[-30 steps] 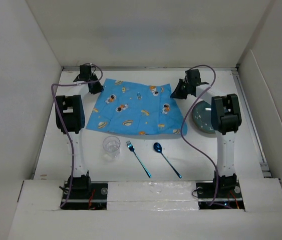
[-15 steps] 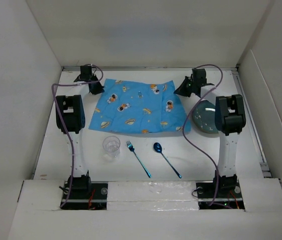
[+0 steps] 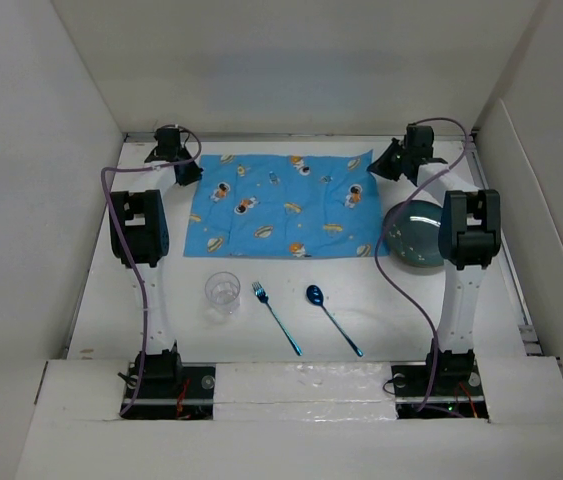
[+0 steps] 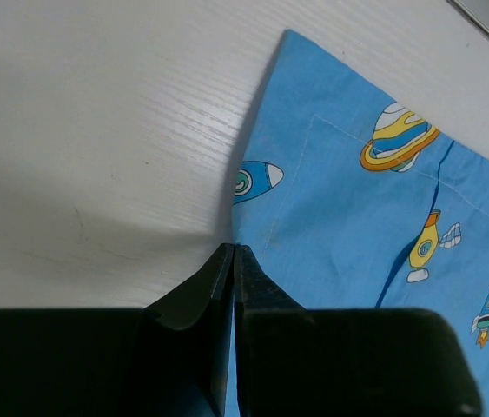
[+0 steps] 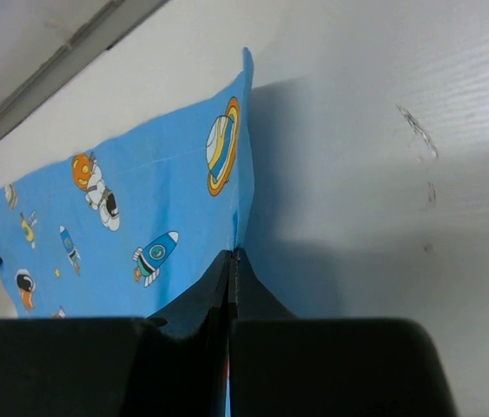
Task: Set the dinner table for one person
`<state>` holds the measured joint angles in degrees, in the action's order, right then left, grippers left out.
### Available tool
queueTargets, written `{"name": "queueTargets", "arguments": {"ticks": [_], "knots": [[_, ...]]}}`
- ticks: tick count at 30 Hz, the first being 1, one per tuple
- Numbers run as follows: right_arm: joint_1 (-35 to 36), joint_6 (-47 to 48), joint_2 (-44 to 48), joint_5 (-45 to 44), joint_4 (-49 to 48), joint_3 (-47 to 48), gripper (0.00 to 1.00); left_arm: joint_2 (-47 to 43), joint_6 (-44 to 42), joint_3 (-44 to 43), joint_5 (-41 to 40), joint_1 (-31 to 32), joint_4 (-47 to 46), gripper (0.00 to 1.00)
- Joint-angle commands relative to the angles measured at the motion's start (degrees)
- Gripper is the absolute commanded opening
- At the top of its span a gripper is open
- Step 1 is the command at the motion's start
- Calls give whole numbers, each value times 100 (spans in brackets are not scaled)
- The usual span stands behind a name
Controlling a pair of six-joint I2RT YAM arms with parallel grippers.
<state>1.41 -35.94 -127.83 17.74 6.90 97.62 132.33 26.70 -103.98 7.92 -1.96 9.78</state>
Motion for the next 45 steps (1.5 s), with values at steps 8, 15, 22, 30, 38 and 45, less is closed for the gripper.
{"name": "queueTargets", "arguments": {"ticks": [8,15,22,30,38,45], "knots": [[-26,35,-251,-156,84,1039,0,-559,64,-26,-309,-7,-301,6],[-79,61,-217,-173,349,1234,44,-998,239,80,-221,-7,-337,76],[-132,509,1064,-402,287,365,13,-2403,380,238,218,256,-644,57],[-202,290,5255,-1367,-1479,-4331,0,-5150,398,2228,983,1135,-1207,0],[-1887,-299,8218,-1475,-928,-6966,38,-9011,662,5325,1853,1189,-1436,17],[-3093,-255,8330,-870,-907,-7820,85,-10482,-612,6056,1423,1478,146,53]]}}
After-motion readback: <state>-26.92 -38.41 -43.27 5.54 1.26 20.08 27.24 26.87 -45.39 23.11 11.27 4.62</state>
